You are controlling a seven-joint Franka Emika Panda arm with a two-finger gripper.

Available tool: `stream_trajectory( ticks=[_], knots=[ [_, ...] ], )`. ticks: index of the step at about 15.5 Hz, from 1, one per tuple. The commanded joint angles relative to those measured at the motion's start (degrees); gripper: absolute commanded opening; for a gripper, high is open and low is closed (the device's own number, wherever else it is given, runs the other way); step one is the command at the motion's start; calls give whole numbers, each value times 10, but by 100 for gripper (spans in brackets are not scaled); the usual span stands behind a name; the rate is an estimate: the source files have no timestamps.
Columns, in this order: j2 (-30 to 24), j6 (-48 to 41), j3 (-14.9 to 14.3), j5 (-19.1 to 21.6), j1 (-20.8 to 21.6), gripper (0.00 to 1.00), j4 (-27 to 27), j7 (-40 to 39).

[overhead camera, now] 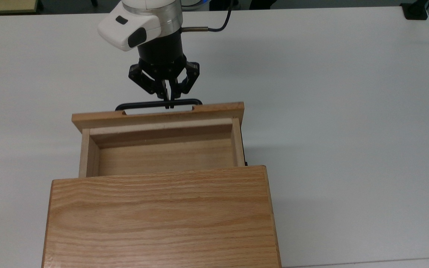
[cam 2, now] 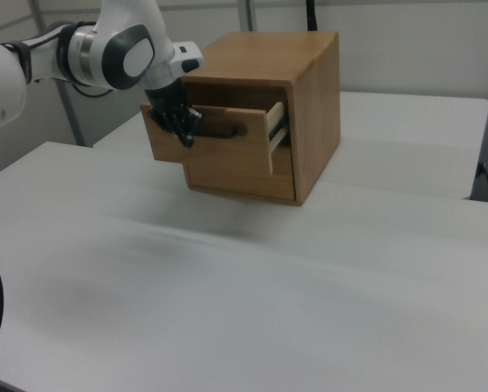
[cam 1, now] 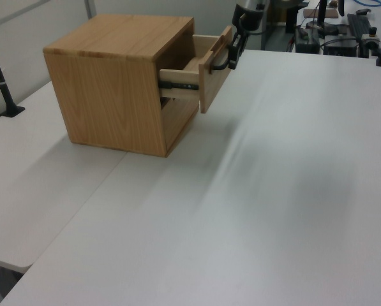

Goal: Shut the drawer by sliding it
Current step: 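Push the drawer front with the gripper into the cabinet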

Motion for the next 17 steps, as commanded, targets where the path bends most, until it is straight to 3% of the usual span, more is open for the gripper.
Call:
stream_trajectory(
  ticks=[1,5,11,17],
  knots=[
    [24,75,-2,6,5,9,18,15],
    [45,159,-2,-3,5,10,19,46],
    [68,266,-2,-60,12,10,18,101],
    [79,346,-4,-72,11,10,19,105]
  ],
)
